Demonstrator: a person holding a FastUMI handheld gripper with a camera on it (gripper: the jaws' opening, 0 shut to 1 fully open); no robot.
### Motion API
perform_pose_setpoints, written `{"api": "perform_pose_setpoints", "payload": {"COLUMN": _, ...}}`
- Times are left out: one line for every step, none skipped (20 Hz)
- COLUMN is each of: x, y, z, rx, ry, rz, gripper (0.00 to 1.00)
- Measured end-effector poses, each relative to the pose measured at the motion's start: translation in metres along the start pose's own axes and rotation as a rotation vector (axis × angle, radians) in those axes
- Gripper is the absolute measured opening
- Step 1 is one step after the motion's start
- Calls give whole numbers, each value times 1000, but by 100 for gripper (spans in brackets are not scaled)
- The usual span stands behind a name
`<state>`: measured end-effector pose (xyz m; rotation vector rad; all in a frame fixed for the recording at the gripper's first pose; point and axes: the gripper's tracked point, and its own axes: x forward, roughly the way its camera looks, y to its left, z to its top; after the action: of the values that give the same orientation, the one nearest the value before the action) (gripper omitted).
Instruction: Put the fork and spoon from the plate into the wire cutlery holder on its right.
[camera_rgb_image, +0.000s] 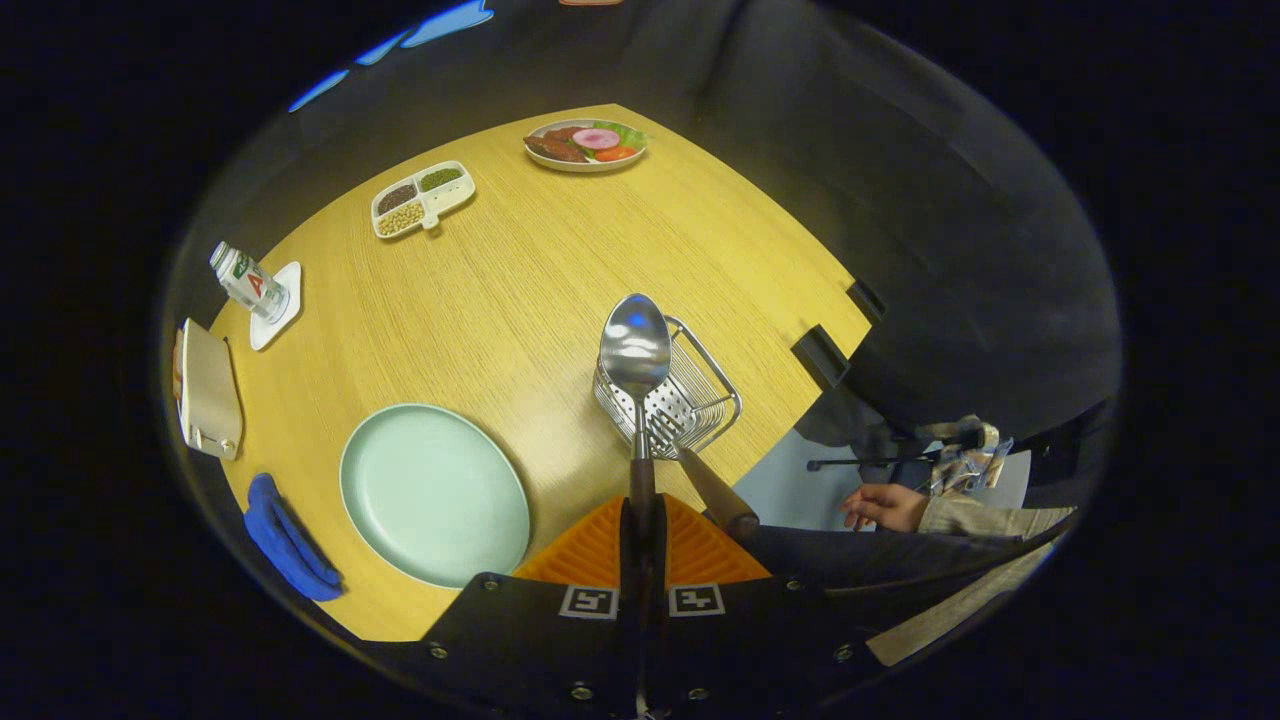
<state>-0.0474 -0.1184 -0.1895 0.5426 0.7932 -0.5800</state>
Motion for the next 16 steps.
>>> {"api": "perform_pose_setpoints", "payload": {"x": 0, "y": -1, "z": -1, "rx": 10, "ry": 5, "rz": 4, "gripper": 4}}
{"api": "perform_pose_setpoints", "payload": {"x": 1, "y": -1, "z": 0, "rx": 17, "ry": 8, "rz": 9, "gripper": 4}}
{"api": "perform_pose_setpoints", "payload": {"x": 1, "y": -2, "z": 0, "rx": 21, "ry": 12, "rz": 9, "gripper": 5}}
{"api": "perform_pose_setpoints", "payload": {"x": 1, "y": -3, "z": 0, "rx": 19, "ry": 15, "rz": 6, "gripper": 5}}
{"api": "perform_pose_setpoints", "payload": {"x": 0, "y": -4, "z": 0, "rx": 15, "ry": 19, "rz": 1, "gripper": 5}}
{"api": "perform_pose_setpoints", "payload": {"x": -1, "y": -5, "z": 1, "rx": 13, "ry": 19, "rz": -5, "gripper": 5}}
{"api": "perform_pose_setpoints", "payload": {"x": -1, "y": -5, "z": 2, "rx": 12, "ry": 13, "rz": -8, "gripper": 9}}
{"api": "perform_pose_setpoints", "payload": {"x": -2, "y": -5, "z": 5, "rx": 10, "ry": 5, "rz": -7, "gripper": 9}}
{"api": "perform_pose_setpoints", "payload": {"x": -2, "y": -7, "z": 7, "rx": 3, "ry": -2, "rz": -17, "gripper": 9}}
{"api": "perform_pose_setpoints", "payload": {"x": -4, "y": -9, "z": 11, "rx": -11, "ry": -16, "rz": -25, "gripper": 11}}
{"api": "perform_pose_setpoints", "payload": {"x": -5, "y": -9, "z": 16, "rx": -28, "ry": -30, "rz": -29, "gripper": 11}}
{"api": "perform_pose_setpoints", "payload": {"x": -5, "y": -9, "z": 21, "rx": -42, "ry": -39, "rz": -30, "gripper": 11}}
{"api": "perform_pose_setpoints", "payload": {"x": -6, "y": -8, "z": 26, "rx": -52, "ry": -56, "rz": -30, "gripper": 12}}
{"api": "perform_pose_setpoints", "payload": {"x": -7, "y": -8, "z": 29, "rx": -62, "ry": -68, "rz": -34, "gripper": 12}}
{"api": "perform_pose_setpoints", "payload": {"x": -8, "y": -9, "z": 32, "rx": -72, "ry": -79, "rz": -36, "gripper": 13}}
{"api": "perform_pose_setpoints", "payload": {"x": -12, "y": -7, "z": 36, "rx": -81, "ry": -93, "rz": -34, "gripper": 13}}
